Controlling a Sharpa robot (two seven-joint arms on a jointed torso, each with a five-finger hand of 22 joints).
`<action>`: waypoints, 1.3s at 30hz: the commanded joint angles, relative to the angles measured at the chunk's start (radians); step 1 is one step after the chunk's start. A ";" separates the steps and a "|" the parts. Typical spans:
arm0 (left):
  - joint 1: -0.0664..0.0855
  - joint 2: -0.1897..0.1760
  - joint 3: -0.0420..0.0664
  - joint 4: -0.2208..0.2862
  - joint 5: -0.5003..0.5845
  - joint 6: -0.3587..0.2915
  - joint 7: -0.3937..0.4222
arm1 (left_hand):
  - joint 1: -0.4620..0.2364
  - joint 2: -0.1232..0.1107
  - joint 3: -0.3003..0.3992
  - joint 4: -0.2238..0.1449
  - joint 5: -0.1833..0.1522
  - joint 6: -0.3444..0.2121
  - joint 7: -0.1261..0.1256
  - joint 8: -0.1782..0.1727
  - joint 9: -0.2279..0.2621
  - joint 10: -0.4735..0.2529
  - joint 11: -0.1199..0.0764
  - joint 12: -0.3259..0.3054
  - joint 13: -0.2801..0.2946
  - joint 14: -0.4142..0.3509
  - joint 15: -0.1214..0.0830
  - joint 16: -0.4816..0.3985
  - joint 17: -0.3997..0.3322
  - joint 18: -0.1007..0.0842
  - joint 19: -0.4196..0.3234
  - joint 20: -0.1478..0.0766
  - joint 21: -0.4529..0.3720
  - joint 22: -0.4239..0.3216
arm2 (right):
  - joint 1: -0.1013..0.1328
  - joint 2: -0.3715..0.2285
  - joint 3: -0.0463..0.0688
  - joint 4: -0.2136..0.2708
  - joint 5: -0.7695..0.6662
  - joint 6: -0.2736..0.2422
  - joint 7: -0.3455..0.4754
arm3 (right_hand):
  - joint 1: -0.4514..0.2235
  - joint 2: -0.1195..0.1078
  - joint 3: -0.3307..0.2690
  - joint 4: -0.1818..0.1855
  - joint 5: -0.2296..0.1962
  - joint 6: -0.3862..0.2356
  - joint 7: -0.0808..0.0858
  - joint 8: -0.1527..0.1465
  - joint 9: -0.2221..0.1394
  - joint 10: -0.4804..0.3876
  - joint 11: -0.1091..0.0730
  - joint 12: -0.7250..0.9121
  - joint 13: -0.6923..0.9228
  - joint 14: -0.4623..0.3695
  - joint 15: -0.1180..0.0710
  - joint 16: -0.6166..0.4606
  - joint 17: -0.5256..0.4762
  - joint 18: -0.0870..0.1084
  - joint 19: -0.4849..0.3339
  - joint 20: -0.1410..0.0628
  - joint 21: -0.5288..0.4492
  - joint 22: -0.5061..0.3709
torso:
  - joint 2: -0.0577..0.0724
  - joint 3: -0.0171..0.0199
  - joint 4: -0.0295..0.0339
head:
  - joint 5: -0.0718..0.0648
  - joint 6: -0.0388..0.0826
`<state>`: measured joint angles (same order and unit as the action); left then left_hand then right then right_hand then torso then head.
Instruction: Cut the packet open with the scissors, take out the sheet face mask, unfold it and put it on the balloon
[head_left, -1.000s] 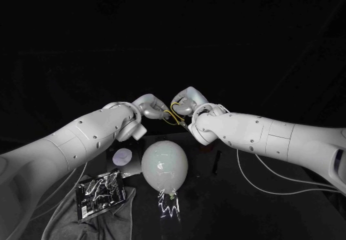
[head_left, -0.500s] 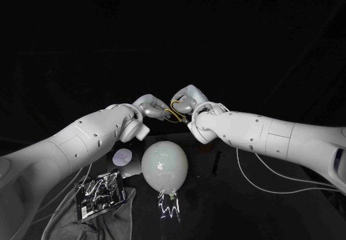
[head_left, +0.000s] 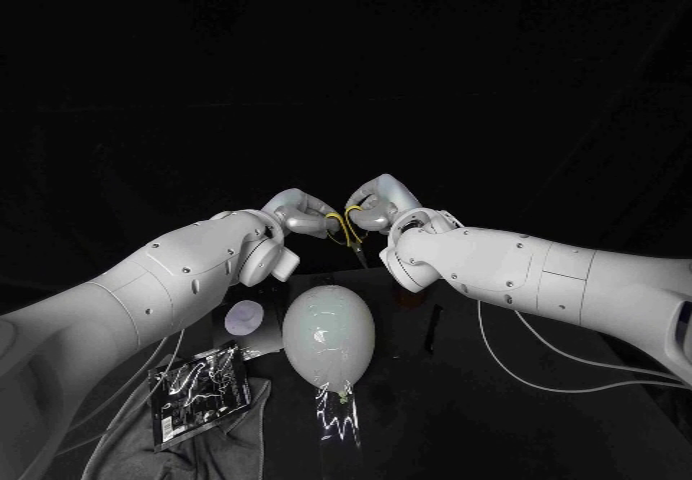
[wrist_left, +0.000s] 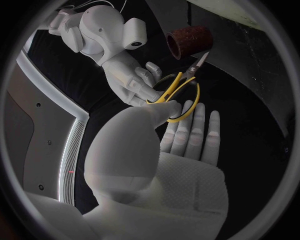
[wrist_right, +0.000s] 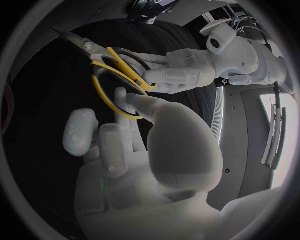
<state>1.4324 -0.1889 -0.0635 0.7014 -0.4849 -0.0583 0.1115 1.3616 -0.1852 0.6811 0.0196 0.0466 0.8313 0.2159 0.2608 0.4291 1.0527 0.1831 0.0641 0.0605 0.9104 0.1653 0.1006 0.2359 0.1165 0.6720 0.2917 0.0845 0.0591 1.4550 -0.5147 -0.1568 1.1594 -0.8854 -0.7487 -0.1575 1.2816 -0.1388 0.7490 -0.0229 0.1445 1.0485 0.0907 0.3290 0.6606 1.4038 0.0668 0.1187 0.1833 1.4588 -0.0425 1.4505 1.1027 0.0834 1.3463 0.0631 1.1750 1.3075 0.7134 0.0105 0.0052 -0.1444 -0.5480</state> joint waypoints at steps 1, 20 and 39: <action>0.004 0.004 0.003 0.010 0.030 0.011 0.020 | -0.001 -0.031 -0.010 -0.012 0.002 -0.029 0.023 -0.022 -0.013 -0.035 0.011 -0.003 0.001 -0.024 0.007 -0.012 -0.006 -0.017 -0.031 0.001 -0.011 -0.002 | -0.001 0.003 -0.001 0.006 -0.006 0.036 0.024 | 0.000 0.012 0.007 -0.011 -0.006 0.007 0.000 0.003 0.002 0.060 -0.051 -0.001 0.000 -0.001 -0.005 0.005 -0.001 0.005 0.002 -0.001 0.002 0.146 | 0.001 0.0014 0.0007 | 0.000 0.003; 0.003 -0.010 0.002 0.013 0.032 0.047 0.021 | 0.031 -0.028 -0.072 -0.056 0.002 -0.099 0.048 -0.071 -0.057 -0.163 0.045 0.002 0.003 -0.220 0.047 -0.043 -0.060 -0.055 -0.206 0.002 -0.039 -0.013 | 0.000 -0.006 -0.001 0.002 -0.005 0.037 0.022 | -0.001 0.014 0.008 -0.013 -0.013 0.006 0.000 0.003 0.002 0.060 -0.050 -0.002 0.001 -0.001 -0.005 0.006 0.002 0.004 0.002 0.000 0.003 0.146 | 0.002 0.0019 -0.0004 | -0.001 0.004; -0.001 -0.043 0.003 0.027 0.126 0.086 0.069 | 0.030 -0.013 -0.227 -0.036 0.002 -0.101 0.056 -0.072 -0.082 -0.200 0.057 0.009 0.004 -0.368 0.063 -0.048 -0.105 -0.055 -0.304 0.003 -0.044 -0.018 | 0.002 -0.022 0.001 0.002 0.005 0.035 0.030 | -0.001 0.014 0.009 -0.014 -0.016 0.006 0.000 0.003 0.003 0.060 -0.051 -0.002 0.002 -0.001 -0.005 0.005 0.002 0.004 0.002 0.000 0.002 0.146 | 0.001 0.0002 -0.0004 | -0.008 0.012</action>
<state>1.4311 -0.2294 -0.0622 0.7248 -0.4112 0.0165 0.1391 1.3924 -0.2105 0.4715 -0.0217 0.0464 0.7356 0.1950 0.1949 0.3487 0.8592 0.2413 0.0689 0.0632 0.5473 0.2282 0.0568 0.1325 0.0680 0.3733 0.2947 0.0450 0.0419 1.4548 -0.5345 -0.1571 1.1591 -0.8810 -0.7212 -0.1462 1.2779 -0.1350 0.7492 -0.0279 0.1253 1.0494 0.0910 0.3286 0.6614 1.4038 0.0668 0.1134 0.1837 1.4597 -0.0393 1.4528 1.1037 0.0829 1.3463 0.0631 1.1749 1.3079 0.7145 0.0116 0.0048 -0.1504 -0.5380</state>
